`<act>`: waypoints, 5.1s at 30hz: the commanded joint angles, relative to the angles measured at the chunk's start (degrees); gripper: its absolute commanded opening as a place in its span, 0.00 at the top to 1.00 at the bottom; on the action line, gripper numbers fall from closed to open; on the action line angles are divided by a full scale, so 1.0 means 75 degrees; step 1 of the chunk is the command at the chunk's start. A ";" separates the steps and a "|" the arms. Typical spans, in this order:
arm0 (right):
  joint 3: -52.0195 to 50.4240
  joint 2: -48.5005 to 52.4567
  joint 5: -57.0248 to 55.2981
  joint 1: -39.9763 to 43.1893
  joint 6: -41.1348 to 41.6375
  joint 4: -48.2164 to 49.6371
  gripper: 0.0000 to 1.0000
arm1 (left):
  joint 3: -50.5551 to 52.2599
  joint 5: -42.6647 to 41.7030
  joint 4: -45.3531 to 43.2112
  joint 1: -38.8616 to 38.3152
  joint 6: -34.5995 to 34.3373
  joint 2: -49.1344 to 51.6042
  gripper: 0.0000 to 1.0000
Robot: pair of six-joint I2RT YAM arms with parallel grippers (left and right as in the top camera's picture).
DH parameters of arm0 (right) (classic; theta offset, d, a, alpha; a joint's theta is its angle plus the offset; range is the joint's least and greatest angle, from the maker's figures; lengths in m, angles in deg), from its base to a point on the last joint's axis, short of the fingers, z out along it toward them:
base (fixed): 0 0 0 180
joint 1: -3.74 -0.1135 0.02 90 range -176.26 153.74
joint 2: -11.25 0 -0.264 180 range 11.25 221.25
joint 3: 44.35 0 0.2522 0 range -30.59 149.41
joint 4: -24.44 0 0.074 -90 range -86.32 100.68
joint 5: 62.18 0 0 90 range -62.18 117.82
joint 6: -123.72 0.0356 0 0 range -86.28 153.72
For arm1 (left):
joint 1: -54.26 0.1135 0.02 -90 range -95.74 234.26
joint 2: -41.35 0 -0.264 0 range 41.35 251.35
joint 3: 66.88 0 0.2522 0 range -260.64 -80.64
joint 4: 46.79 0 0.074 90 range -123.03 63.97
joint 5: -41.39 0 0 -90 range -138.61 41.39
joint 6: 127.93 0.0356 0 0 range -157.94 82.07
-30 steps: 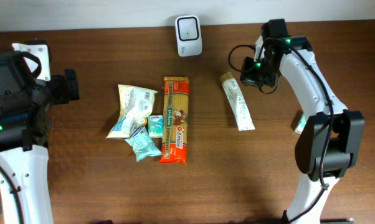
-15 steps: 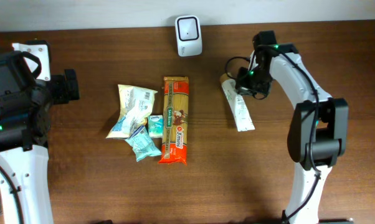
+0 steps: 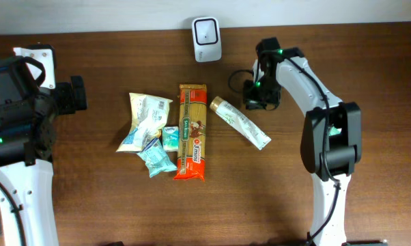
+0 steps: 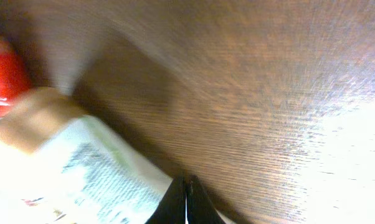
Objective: Scan the item barcode
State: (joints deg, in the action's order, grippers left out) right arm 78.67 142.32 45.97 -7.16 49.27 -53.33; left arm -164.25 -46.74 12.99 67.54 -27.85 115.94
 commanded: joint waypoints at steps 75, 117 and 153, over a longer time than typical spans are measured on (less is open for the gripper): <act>-0.2579 -0.0055 0.2326 -0.0149 -0.2037 0.0484 0.96 | -0.0082 -0.0087 -0.0012 0.0038 0.0099 -0.0006 0.01; 0.5056 0.1976 -0.8658 -0.2139 -0.6327 0.3547 0.96 | -0.0082 -0.0087 -0.0015 0.0038 0.0099 -0.0006 0.01; 0.4144 -0.1139 -0.3958 -0.2020 -0.2378 -0.1518 0.96 | -0.0082 -0.0087 -0.0009 0.0038 0.0099 -0.0006 0.01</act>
State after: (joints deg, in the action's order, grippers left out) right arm 108.33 141.23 4.25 -25.84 19.07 -58.99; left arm -164.28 -46.74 13.02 67.54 -27.85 115.94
